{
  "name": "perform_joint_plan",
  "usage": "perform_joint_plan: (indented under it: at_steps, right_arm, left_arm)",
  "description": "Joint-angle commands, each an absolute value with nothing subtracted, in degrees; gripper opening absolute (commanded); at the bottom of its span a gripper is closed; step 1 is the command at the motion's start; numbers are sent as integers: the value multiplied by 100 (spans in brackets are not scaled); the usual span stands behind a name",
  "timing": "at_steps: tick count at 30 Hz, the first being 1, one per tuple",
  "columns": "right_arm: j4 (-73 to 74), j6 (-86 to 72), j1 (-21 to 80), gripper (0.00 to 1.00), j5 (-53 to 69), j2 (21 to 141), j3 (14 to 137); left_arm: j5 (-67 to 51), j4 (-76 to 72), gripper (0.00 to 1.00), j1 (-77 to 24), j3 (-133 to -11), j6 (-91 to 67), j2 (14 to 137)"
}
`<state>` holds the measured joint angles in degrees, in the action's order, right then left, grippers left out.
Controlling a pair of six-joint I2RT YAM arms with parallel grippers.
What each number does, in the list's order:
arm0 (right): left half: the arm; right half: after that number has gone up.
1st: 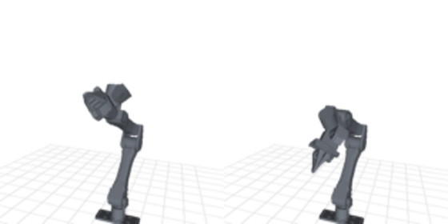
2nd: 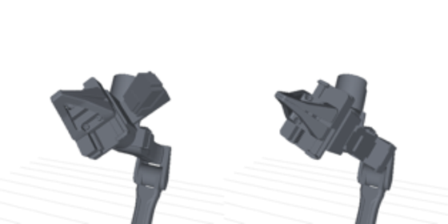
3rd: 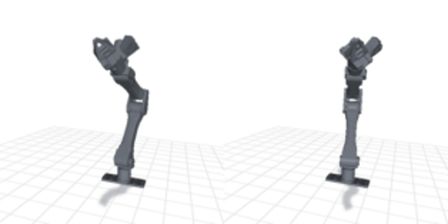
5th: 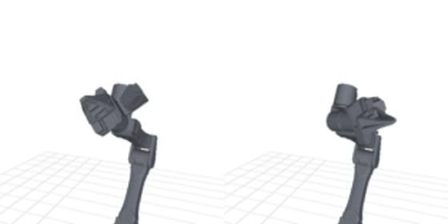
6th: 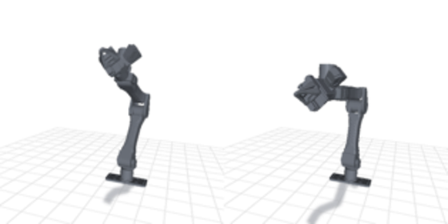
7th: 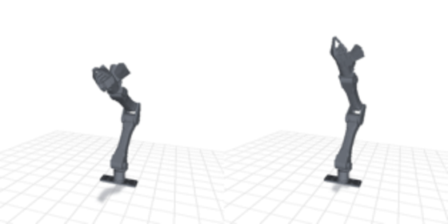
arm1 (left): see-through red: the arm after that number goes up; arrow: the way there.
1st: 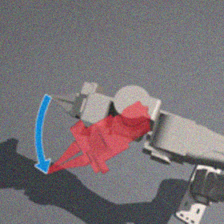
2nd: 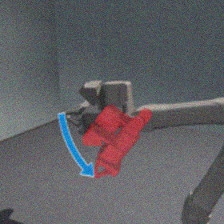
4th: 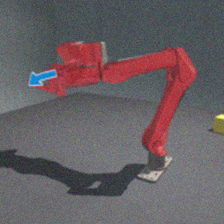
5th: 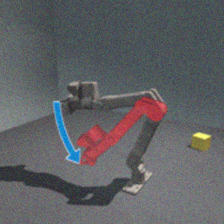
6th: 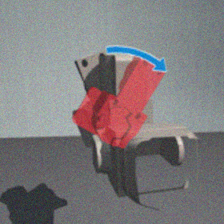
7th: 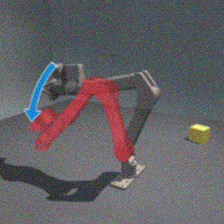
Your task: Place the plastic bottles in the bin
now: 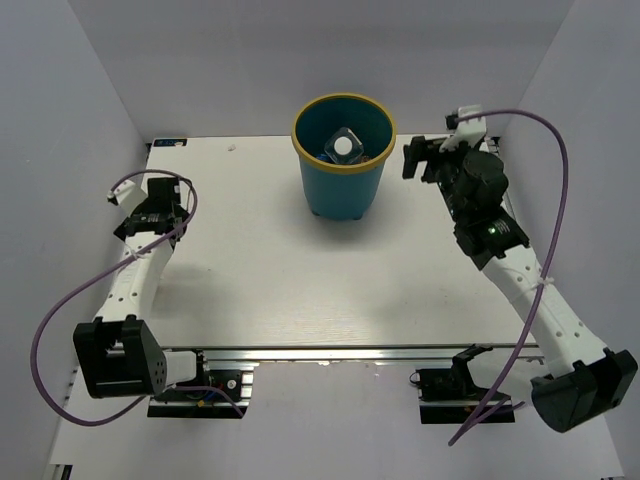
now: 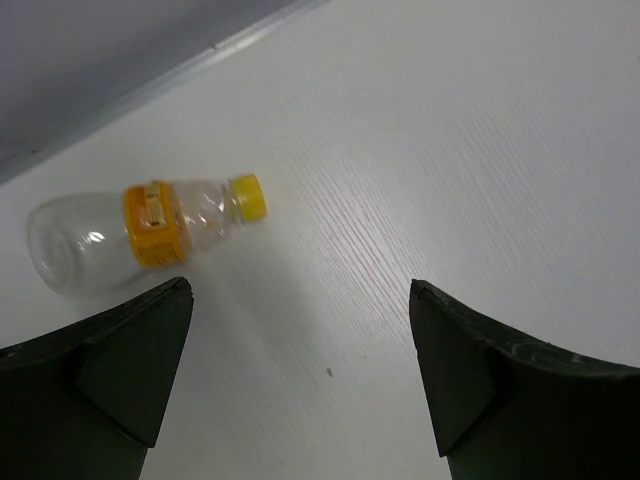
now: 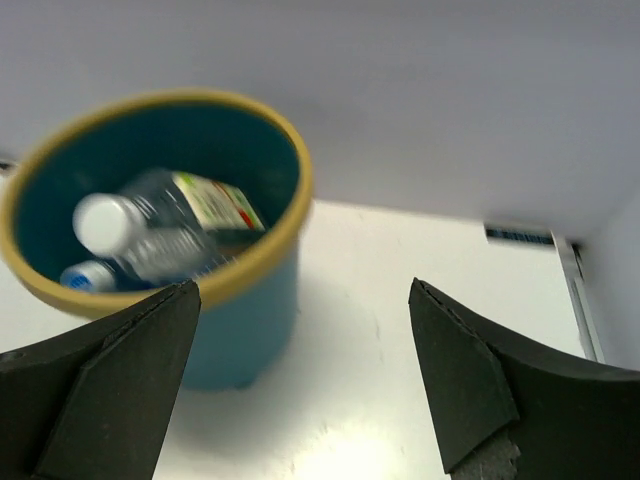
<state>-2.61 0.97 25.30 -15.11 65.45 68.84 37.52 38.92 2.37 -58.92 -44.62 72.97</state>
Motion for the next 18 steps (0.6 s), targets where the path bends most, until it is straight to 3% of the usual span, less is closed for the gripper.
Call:
perform_joint_plan:
  at_steps: [1, 18]
  right_arm:
    - [-167, -237, 2470, 89, -2214, 6048, 6321]
    - [343, -1081, 2443, 89, -1925, 5221, 5854]
  left_arm:
    - [4184, 3937, 98, 675, -6170, -3701, 7479]
    - [3410, 3050, 98, 2645, -5309, -4333, 7989]
